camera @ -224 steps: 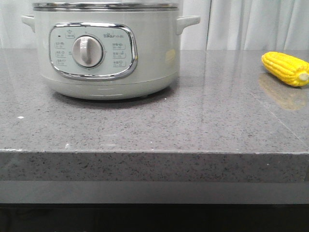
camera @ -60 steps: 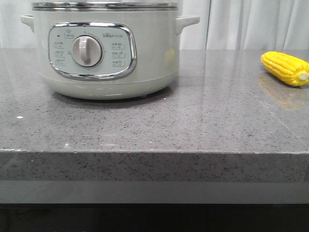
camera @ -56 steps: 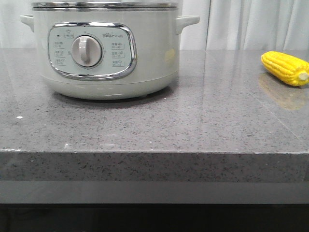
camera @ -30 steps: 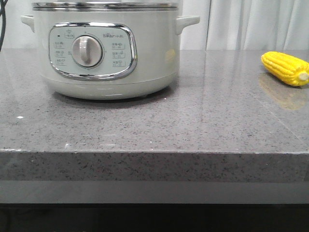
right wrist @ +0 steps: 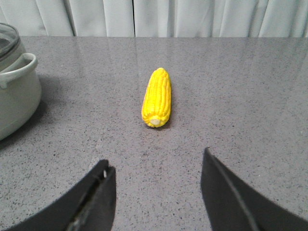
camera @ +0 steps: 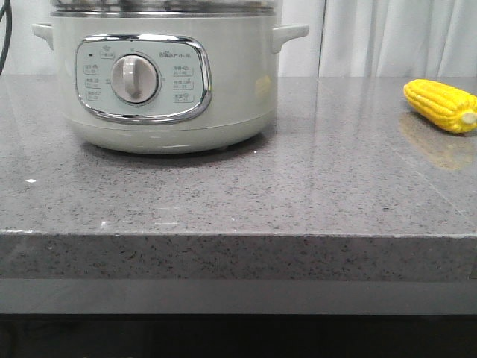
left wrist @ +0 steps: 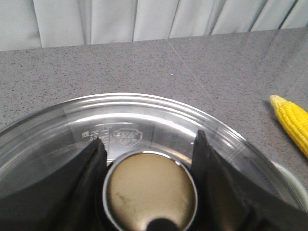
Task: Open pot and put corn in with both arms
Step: 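Lift the glass lid off the pot with the left gripper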
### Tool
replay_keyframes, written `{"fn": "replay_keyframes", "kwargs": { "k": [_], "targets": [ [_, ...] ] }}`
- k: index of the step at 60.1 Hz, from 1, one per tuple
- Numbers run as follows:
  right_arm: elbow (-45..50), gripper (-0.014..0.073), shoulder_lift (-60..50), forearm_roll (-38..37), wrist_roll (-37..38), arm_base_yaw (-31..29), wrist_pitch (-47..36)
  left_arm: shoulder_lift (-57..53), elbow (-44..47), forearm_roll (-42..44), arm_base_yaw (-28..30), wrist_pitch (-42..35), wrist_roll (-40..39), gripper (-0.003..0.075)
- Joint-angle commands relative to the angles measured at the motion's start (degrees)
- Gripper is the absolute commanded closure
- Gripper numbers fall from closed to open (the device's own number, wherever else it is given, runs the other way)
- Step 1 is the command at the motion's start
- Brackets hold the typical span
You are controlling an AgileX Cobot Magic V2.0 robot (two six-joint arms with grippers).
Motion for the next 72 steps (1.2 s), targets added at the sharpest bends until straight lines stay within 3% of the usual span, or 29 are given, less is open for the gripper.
{"fn": "replay_keyframes", "kwargs": {
  "k": [1,12,25,41,54,72],
  "targets": [
    [-2.00,0.0169,1.21,-0.28,-0.21,-0.28,-5.41,-3.98,-5.81,-0.95,-0.30,-6.02,0.00,0.0461],
    [-2.00,0.0169,1.21,-0.28,-0.21,-0.28,-6.43,-8.01,-11.28,1.85,-0.30,2.78,0.00,0.0460],
    [-2.00,0.0169,1.21,-0.28,-0.21,-0.28,-6.37,-16.41,-8.93,4.81,1.87,10.96,0.00,0.0456],
    [-2.00,0.0162,1.21,-0.28,-0.21,-0.28,-6.09,-31.13,8.03,5.72,9.29,11.61,0.00,0.0457],
    [-2.00,0.0025,1.21,-0.28,-0.16,-0.28,-5.87,-43.96,23.09,5.72,15.99,11.50,0.00,0.0457],
    [-8.75,0.0020,10.90,0.03,-0.16,-0.28,0.29,-58.33,36.11,5.72,17.06,10.05,0.00,0.0457]
  ]
}}
